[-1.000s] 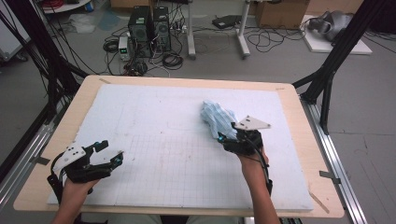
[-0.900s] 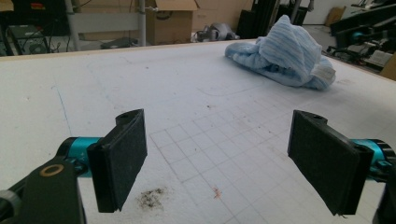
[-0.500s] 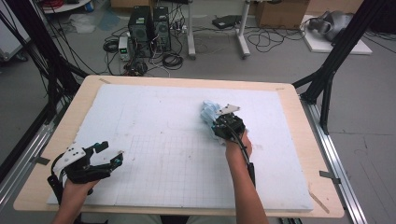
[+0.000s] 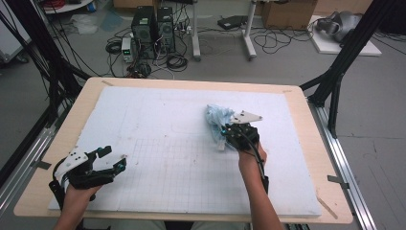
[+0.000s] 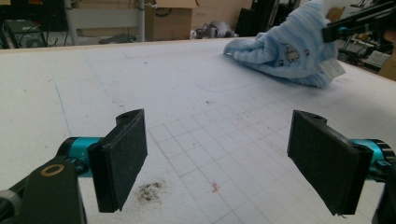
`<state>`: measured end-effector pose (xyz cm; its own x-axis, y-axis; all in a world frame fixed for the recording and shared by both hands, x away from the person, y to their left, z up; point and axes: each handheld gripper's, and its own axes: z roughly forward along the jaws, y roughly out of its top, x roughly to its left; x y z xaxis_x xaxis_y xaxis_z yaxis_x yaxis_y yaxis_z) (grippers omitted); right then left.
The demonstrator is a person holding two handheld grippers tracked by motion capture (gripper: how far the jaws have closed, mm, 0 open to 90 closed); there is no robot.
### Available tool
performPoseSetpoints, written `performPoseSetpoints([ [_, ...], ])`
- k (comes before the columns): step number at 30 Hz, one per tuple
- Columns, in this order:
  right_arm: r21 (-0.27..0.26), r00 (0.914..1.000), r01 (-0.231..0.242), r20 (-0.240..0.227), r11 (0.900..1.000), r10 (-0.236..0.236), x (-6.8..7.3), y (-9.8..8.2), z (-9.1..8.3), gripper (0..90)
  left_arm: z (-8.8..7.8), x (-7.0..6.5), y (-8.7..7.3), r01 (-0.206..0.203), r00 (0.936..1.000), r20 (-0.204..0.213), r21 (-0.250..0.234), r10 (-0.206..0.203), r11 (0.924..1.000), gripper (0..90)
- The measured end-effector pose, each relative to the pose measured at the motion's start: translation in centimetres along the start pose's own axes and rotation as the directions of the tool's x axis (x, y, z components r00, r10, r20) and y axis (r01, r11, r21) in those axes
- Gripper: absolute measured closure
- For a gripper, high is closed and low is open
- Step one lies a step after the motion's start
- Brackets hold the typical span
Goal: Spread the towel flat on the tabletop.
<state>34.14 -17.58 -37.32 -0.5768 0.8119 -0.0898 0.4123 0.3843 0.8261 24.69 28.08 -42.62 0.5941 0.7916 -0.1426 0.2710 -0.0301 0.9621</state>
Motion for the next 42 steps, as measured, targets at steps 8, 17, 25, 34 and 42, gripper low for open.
performPoseSetpoints([
  [8, -0.051, 0.9973, -0.057, -0.048, 0.997, 0.055, 0.3, -2.8, -4.7, 80.7, 0.3, -0.2, 0.3, -0.006, 1.0, 0.005, 0.0, 0.006, 1.0, 20.3],
  [17, -0.004, 0.9915, -0.102, -0.081, 0.995, 0.102, 0.9, -7.5, -9.1, 82.4, 0.8, -0.5, 0.4, -0.01, 0.9999, 0.01, 0.003, 0.01, 0.9999, 20.4],
  [25, -0.031, 0.9893, -0.136, -0.058, 0.99, 0.134, 0.5, -10.1, -11.0, 66.8, 1.2, -0.7, 0.5, -0.016, 0.9998, 0.013, 0.007, 0.016, 0.9998, 20.5],
  [34, -0.134, 0.9968, -0.076, 0.015, 0.988, 0.079, -0.5, -5.4, -9.6, 30.2, 1.5, -0.7, 0.6, -0.016, 0.9998, 0.013, 0.007, 0.016, 0.9998, 20.5],
  [42, 0.045, 0.994, 0.109, 0.008, 0.993, -0.109, -1.1, 0.3, -0.3, 20.3, 1.4, -0.5, 0.6, -0.013, 0.9999, 0.01, 0.012, 0.013, 0.9998, 20.4],
])
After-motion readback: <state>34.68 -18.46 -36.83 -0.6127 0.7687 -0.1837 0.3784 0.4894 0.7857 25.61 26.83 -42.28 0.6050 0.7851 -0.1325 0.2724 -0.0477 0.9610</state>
